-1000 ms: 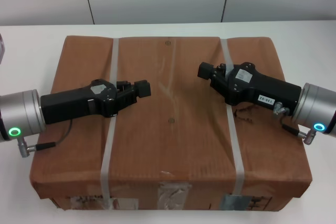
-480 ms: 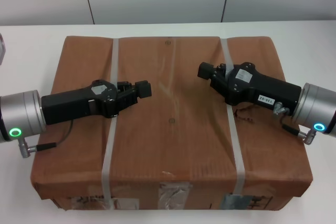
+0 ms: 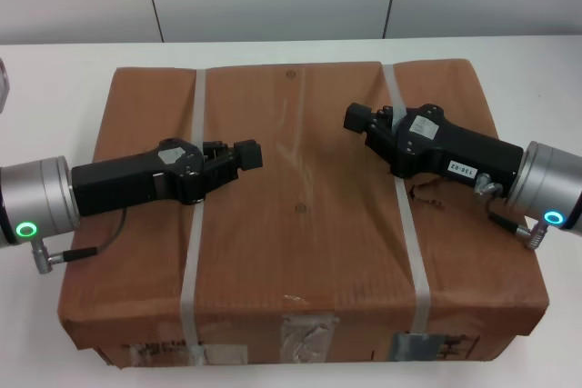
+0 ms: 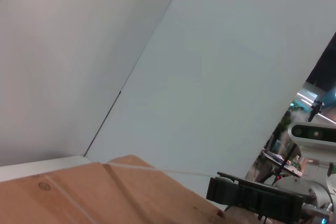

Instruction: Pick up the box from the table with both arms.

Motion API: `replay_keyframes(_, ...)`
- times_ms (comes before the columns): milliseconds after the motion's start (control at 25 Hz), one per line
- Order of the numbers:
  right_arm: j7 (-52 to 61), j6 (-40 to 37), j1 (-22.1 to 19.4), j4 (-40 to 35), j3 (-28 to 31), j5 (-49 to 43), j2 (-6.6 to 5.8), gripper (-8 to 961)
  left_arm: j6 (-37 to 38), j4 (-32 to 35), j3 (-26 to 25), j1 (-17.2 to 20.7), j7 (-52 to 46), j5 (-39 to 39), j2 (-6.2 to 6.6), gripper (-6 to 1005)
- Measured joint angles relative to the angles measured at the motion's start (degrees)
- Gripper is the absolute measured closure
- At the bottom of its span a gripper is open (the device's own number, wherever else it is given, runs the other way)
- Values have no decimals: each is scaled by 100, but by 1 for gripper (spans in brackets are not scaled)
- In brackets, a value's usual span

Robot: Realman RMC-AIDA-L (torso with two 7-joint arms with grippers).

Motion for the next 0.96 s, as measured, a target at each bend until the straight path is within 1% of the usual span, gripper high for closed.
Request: replay_keyframes(960, 0, 0, -1, 5, 0, 4, 0, 931, -3, -6, 0, 0, 2, 3, 0, 907)
